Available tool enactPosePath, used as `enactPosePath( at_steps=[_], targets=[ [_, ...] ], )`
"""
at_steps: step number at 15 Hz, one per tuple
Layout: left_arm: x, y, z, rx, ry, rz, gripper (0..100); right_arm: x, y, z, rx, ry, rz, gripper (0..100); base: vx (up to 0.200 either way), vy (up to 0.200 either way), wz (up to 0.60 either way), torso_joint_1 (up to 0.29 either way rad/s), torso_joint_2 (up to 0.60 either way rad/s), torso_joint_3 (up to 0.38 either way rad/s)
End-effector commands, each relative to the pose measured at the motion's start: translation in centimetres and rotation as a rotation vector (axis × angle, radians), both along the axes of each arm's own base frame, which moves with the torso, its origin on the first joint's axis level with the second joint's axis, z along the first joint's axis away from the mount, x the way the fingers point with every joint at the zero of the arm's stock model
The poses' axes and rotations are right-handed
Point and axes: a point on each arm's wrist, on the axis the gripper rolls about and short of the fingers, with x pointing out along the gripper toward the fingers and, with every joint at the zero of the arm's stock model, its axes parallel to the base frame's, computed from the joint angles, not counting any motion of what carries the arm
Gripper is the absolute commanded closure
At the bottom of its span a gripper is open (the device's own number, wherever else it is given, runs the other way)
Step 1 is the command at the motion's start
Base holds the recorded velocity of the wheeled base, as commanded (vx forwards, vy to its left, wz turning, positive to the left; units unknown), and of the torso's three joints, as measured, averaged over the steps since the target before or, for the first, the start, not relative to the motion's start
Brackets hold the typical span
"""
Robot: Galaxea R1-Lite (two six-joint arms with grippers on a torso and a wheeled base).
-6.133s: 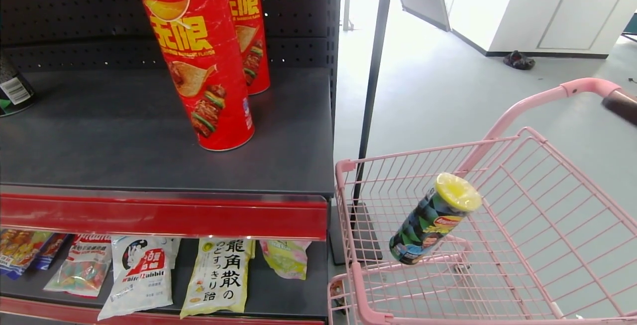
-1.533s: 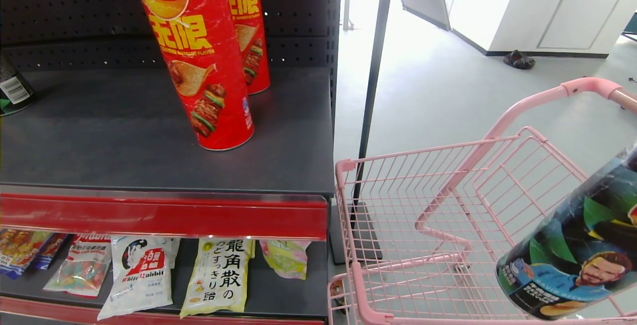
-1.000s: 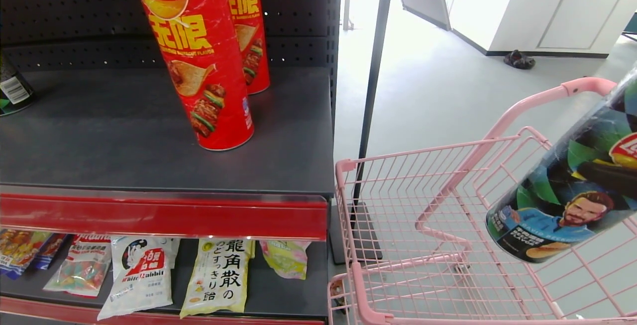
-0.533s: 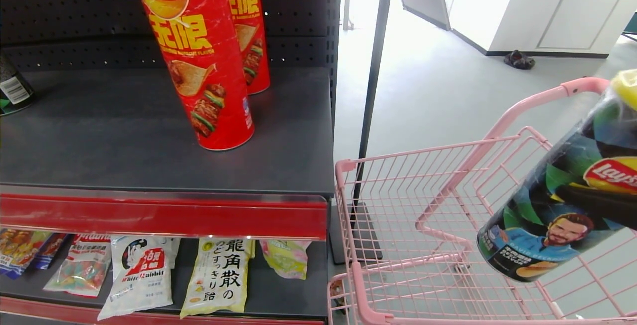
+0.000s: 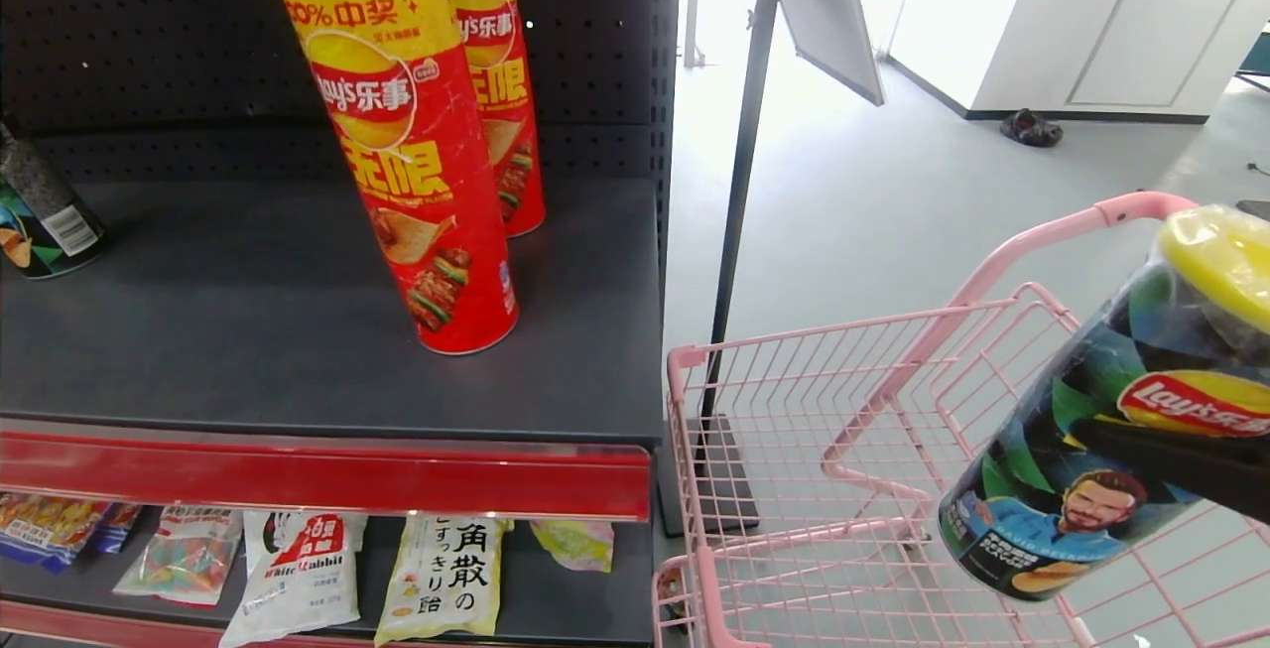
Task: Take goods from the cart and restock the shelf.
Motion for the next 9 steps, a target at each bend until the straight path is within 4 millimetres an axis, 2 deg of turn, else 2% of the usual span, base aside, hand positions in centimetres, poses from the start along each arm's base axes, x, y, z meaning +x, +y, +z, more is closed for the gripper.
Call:
enactPosePath(
  at_steps=[1,9],
  targets=[
    [0.01,0.0,0.0,0.0,0.002,0.001,0,-0.07,-0.05,-0.23,-0.001,0.007,-0.003,100,0.0,0.0,0.0,0.188,-0.53,-0.339],
    [0.02,0.0,-0.04,0.0,0.003,0.001,0,-0.44,-0.17,-0.71,-0.001,0.021,-0.009,100,0.0,0.0,0.0,0.227,-0.57,-0.342]
  ],
)
